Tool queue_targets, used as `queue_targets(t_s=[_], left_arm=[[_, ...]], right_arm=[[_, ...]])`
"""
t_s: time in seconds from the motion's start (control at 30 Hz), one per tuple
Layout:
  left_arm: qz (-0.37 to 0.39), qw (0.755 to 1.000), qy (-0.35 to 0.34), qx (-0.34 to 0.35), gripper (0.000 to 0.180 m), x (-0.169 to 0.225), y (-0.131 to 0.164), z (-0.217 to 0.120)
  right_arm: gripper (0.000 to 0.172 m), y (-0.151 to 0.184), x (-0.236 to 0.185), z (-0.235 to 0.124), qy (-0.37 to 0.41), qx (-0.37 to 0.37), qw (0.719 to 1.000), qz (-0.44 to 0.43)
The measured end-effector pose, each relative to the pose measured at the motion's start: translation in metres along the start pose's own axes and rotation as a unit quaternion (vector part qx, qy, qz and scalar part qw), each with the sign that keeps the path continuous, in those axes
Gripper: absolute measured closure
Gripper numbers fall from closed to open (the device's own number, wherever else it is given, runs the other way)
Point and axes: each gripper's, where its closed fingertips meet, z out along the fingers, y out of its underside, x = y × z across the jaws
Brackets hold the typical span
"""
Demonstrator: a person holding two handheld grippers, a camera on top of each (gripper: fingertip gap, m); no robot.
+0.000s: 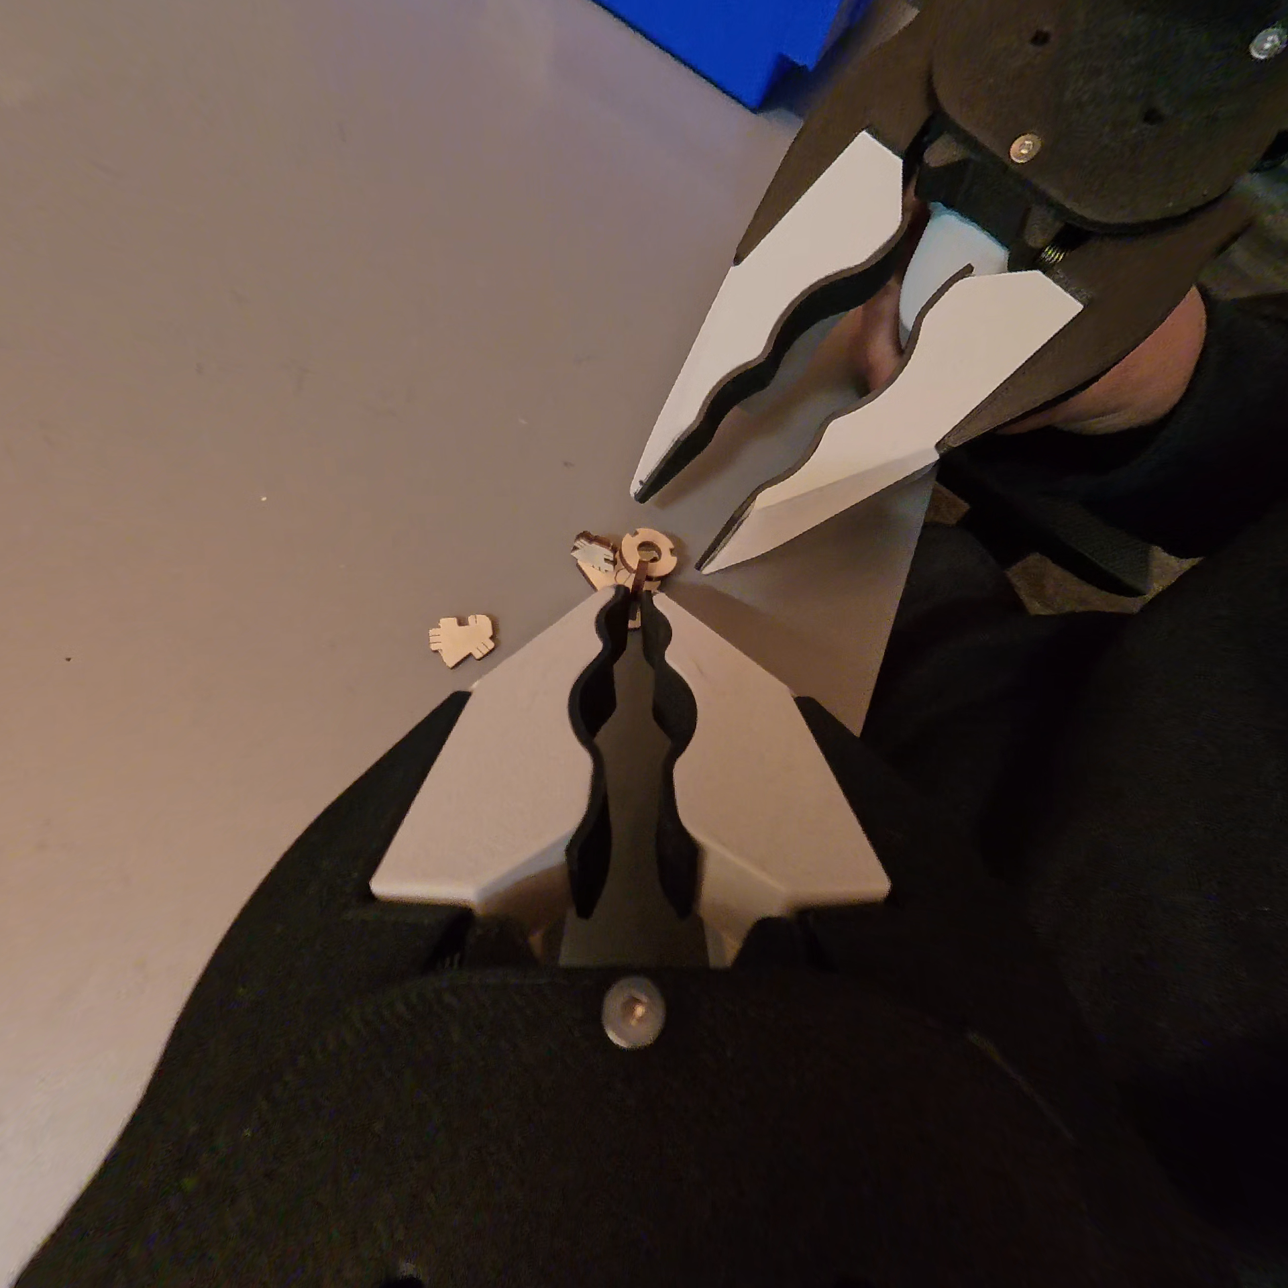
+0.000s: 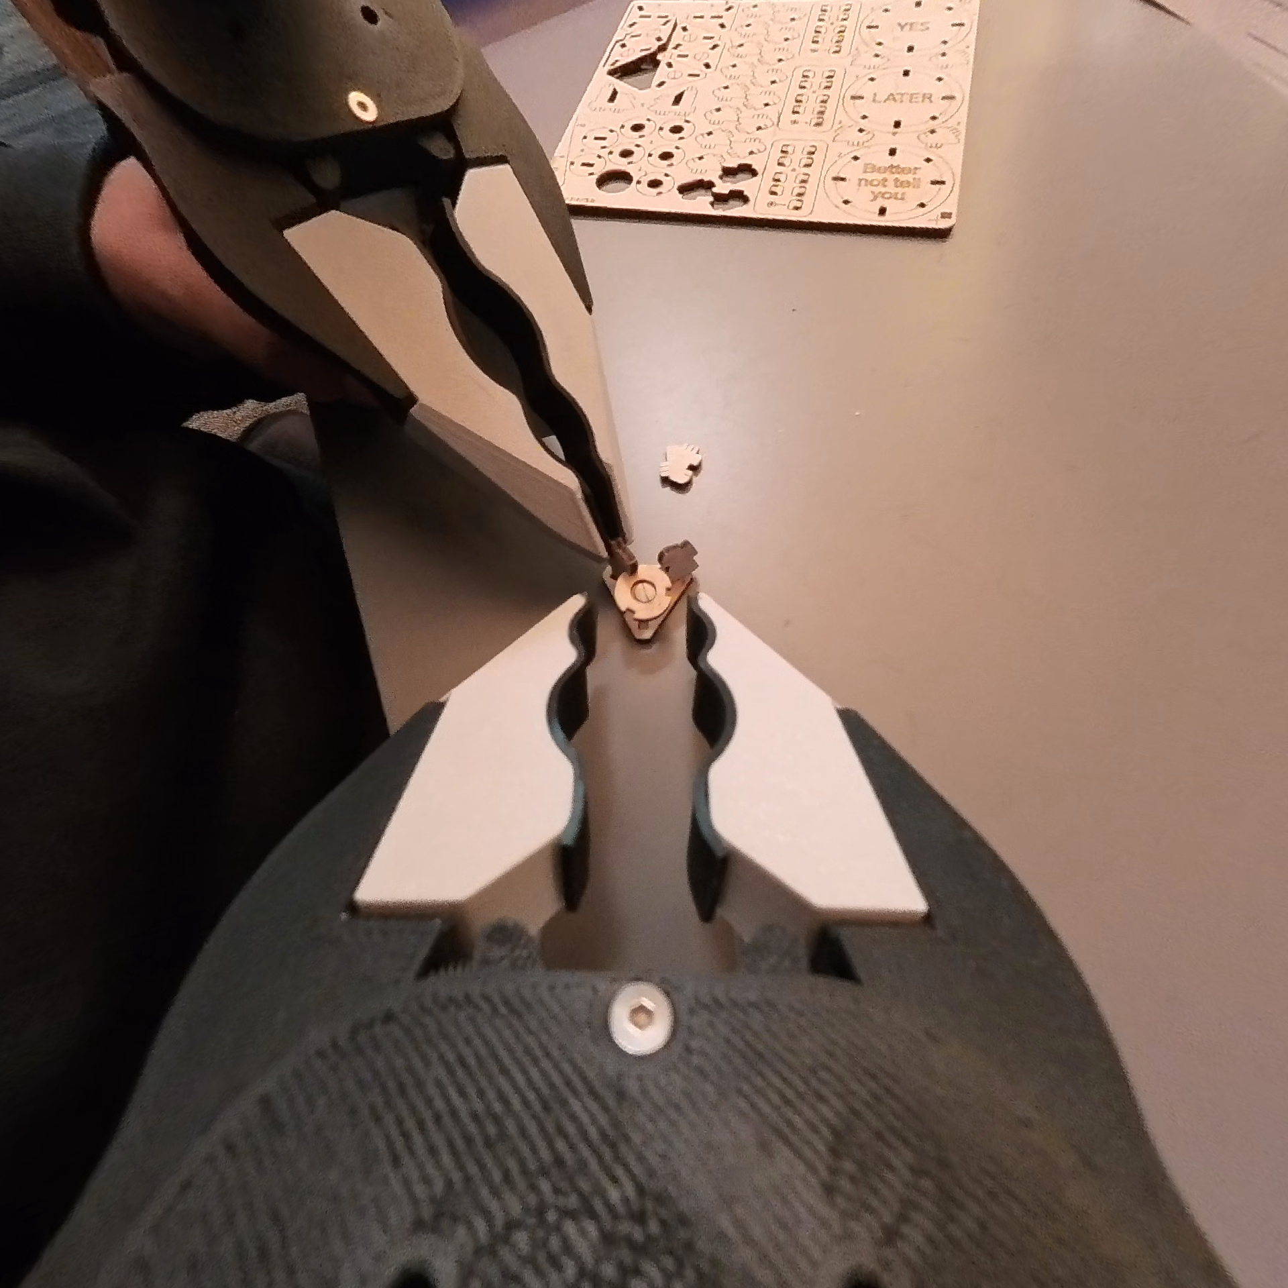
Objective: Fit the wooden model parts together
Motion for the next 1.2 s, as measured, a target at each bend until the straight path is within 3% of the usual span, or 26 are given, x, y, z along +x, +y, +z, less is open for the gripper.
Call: queue_targets(t_s=[0.97, 1.2], left_arm=[[0.014, 0.999, -0.039, -0.002, 0.180, 0.001, 0.004, -0.001], [-0.002, 0.998, 0.022, 0.062, 0.180, 0.021, -0.011, -0.014]], right_arm=[[0.157, 0.004, -0.001, 0.009, -0.005, -0.027, 1.000, -0.006], [0.154, -0.012, -0.013, -0.010, -0.052, 0.040, 0.998, 0.001]])
